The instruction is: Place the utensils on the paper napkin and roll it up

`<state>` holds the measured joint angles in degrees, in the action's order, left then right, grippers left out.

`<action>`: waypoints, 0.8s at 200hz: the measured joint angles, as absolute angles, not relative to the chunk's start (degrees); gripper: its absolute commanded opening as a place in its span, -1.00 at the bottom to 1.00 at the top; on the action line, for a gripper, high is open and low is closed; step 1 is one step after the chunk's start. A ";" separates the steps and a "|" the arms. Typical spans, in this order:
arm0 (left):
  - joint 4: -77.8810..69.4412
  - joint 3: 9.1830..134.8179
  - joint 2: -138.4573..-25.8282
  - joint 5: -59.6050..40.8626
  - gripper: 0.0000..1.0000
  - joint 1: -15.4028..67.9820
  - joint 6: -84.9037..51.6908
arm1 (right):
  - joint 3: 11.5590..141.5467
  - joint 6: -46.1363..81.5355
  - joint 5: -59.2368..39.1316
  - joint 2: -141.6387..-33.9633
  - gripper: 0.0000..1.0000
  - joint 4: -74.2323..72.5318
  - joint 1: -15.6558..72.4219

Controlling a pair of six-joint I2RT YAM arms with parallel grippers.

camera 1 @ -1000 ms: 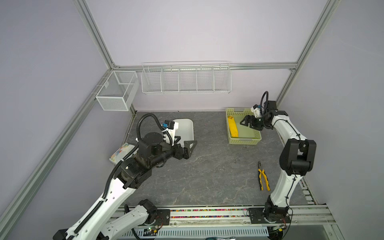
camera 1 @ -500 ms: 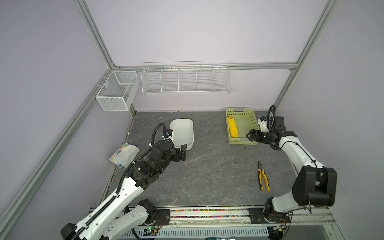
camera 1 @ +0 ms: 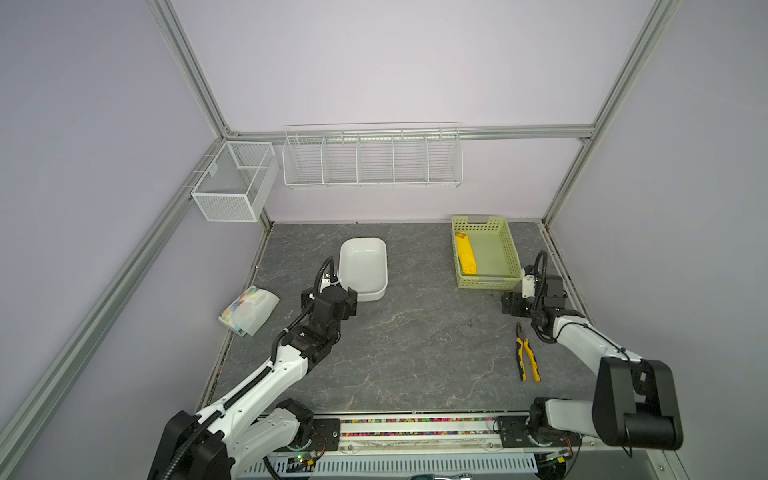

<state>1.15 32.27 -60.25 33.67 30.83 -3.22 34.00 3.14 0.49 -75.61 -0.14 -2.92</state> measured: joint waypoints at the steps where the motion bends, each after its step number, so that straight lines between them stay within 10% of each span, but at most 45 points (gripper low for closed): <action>1: 0.54 32.01 -60.53 33.69 0.99 30.63 -3.03 | 33.91 3.14 0.54 -75.61 0.76 -0.36 -2.92; 160: -46.89 21.98 -88.38 16.16 0.99 4.75 0.56 | 22.70 1.19 2.96 -86.96 0.77 -43.22 -2.00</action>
<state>-46.89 21.98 -88.38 16.16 4.75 0.56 22.70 1.19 2.96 -86.96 -43.22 -2.00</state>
